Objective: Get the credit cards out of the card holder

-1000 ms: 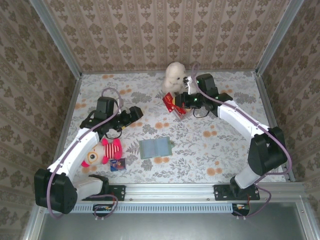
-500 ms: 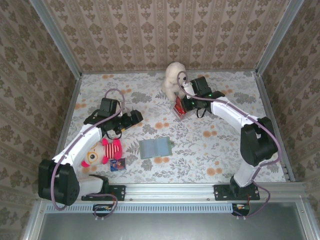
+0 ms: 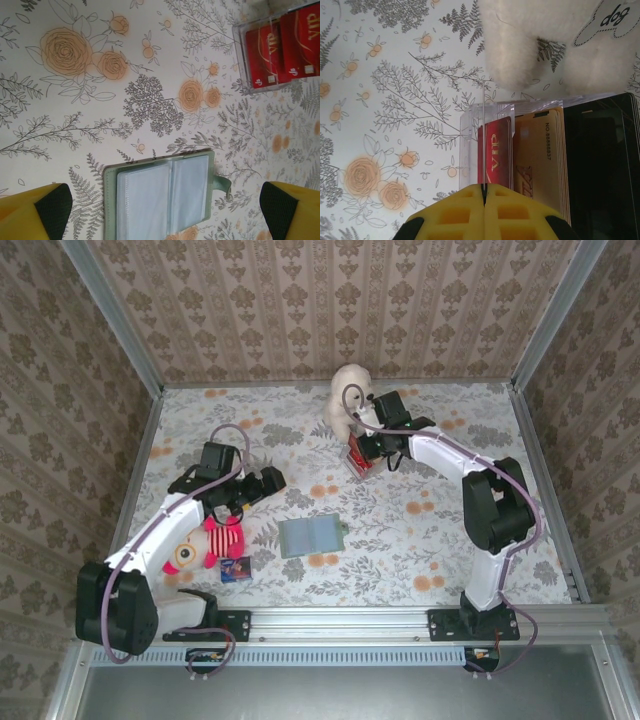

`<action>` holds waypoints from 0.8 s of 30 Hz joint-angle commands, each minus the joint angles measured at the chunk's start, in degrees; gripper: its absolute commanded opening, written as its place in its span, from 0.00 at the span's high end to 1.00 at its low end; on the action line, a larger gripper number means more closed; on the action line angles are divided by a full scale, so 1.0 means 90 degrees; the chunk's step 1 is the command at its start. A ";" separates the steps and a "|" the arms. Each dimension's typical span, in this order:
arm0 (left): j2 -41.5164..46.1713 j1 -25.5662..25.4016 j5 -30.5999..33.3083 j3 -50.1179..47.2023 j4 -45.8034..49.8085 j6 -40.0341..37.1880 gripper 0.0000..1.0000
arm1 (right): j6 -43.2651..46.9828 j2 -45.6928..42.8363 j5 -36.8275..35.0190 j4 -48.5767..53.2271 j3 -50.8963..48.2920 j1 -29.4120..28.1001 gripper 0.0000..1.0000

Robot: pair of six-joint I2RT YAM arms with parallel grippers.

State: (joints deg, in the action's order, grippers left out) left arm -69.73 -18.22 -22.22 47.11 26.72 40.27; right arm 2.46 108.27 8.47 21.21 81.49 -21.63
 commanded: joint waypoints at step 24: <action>-0.0288 -0.1073 0.0936 0.0439 0.1182 -0.0048 0.09 | -0.2618 -0.1839 0.0233 0.1412 -0.0767 -0.0446 0.62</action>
State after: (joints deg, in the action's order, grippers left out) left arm -70.37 -24.88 -18.61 48.47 32.56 39.35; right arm -11.49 94.59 8.25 28.73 77.06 -23.68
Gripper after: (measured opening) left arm 0.916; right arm 0.378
